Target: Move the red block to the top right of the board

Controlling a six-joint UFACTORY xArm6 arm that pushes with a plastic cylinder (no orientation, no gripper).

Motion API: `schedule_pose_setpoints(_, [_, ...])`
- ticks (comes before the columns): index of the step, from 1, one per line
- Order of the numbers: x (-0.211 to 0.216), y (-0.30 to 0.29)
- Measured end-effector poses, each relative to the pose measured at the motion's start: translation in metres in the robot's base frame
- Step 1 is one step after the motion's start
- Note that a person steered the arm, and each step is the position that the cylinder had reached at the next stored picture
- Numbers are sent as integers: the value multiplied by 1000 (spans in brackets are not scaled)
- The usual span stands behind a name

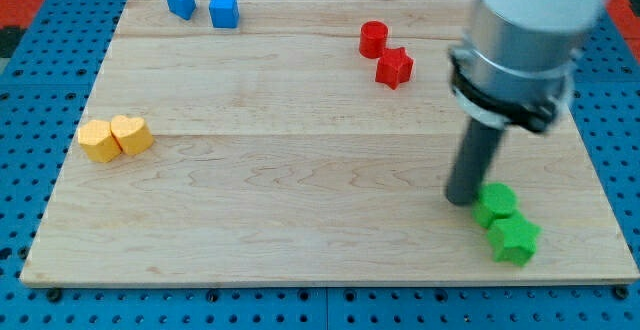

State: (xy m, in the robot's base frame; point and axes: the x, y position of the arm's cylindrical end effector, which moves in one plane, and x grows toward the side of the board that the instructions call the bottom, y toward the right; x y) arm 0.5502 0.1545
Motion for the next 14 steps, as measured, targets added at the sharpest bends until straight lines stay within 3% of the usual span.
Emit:
schedule_pose_setpoints(1, [21, 15])
schedule_pose_setpoints(3, [-71, -28])
schedule_pose_setpoints(7, [-109, -29])
schedule_pose_setpoints(9, [-195, -29])
schedule_pose_setpoints(10, [-187, -70])
schedule_pose_setpoints(12, [-243, -97])
schedule_pose_setpoints(14, [-257, -152])
